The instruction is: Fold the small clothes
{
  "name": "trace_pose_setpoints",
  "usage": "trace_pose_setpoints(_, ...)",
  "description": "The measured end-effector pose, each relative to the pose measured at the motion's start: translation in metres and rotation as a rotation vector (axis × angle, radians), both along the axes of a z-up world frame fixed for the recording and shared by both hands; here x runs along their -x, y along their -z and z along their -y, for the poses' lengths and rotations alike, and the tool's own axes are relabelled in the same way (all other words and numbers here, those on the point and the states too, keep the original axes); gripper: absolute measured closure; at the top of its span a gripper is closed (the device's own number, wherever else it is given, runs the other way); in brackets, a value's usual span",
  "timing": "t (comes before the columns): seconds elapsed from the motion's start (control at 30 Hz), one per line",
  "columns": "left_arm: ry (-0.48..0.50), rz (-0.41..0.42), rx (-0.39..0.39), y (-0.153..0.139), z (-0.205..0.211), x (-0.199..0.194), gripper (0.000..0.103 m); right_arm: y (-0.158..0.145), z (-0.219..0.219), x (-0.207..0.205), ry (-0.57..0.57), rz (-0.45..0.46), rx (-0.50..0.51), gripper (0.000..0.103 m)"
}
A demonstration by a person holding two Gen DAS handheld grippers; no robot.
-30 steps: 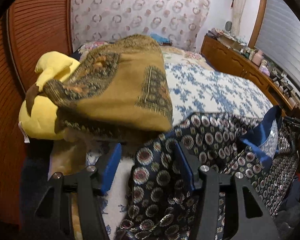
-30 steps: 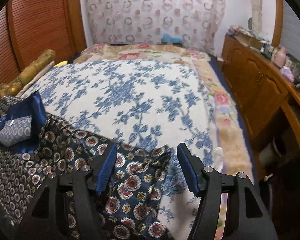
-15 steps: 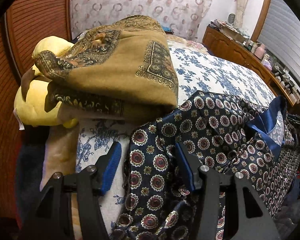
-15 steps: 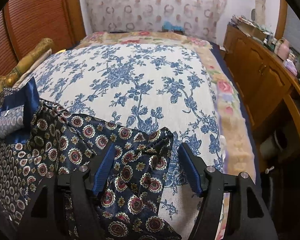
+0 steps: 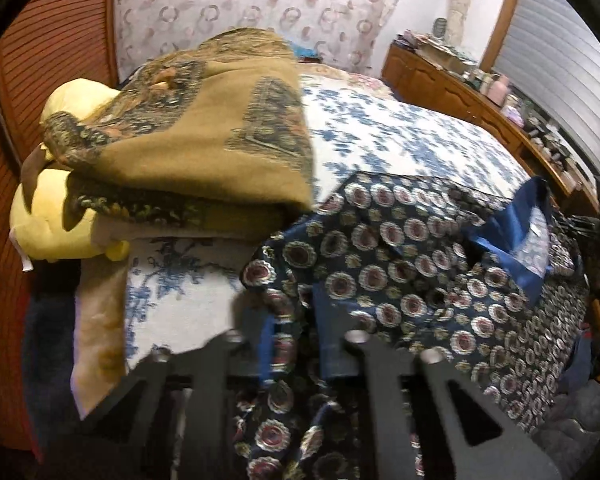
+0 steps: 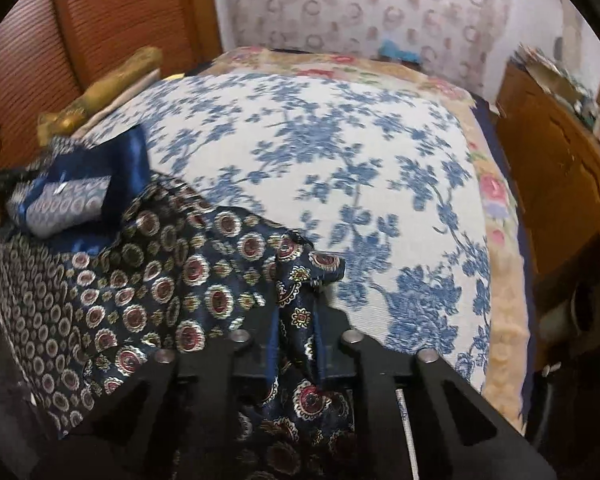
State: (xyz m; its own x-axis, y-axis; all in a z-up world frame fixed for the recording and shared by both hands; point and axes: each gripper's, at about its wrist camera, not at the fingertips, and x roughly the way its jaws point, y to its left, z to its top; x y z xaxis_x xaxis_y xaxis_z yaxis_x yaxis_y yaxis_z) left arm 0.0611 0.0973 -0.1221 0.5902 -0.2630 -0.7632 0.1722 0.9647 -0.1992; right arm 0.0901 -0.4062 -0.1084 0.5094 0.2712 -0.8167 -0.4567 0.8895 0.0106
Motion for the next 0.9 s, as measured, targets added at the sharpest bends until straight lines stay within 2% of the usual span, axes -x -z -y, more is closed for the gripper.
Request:
trace_pose_setpoints(0.03,0.008,0.011,-0.008,-0.003,0.004,0.003,0.101,-0.001,-0.001,0.002,-0.001,0.004,-0.005,0.098)
trace_pose_setpoints(0.17,0.070,0.120,-0.020,-0.033,0.026,0.030,0.102,-0.022,-0.002,0.018,-0.004,0.081,-0.054,0.099)
trace_pose_setpoints(0.4,0.066,0.319,-0.001,-0.104,0.036,0.044,0.103,-0.101,-0.004,0.044,0.003,0.313,-0.092,0.100)
trace_pose_setpoints(0.53,0.061,0.412,-0.004,-0.149,0.029,0.025,0.103,-0.146,-0.014,0.043,-0.010,0.426,-0.074,0.100)
trace_pose_setpoints(0.7,0.048,0.491,-0.033,-0.197,0.023,-0.011,0.103,-0.194,-0.014,0.013,0.033,0.513,-0.048,0.100)
trace_pose_setpoints(0.8,0.015,0.494,-0.070,-0.204,0.019,-0.041,0.103,-0.209,-0.007,-0.018,0.082,0.527,-0.031,0.100)
trace_pose_setpoints(0.9,-0.024,0.438,-0.093,-0.188,0.012,-0.076,0.103,-0.199,0.003,-0.060,0.156,0.489,0.009,0.100)
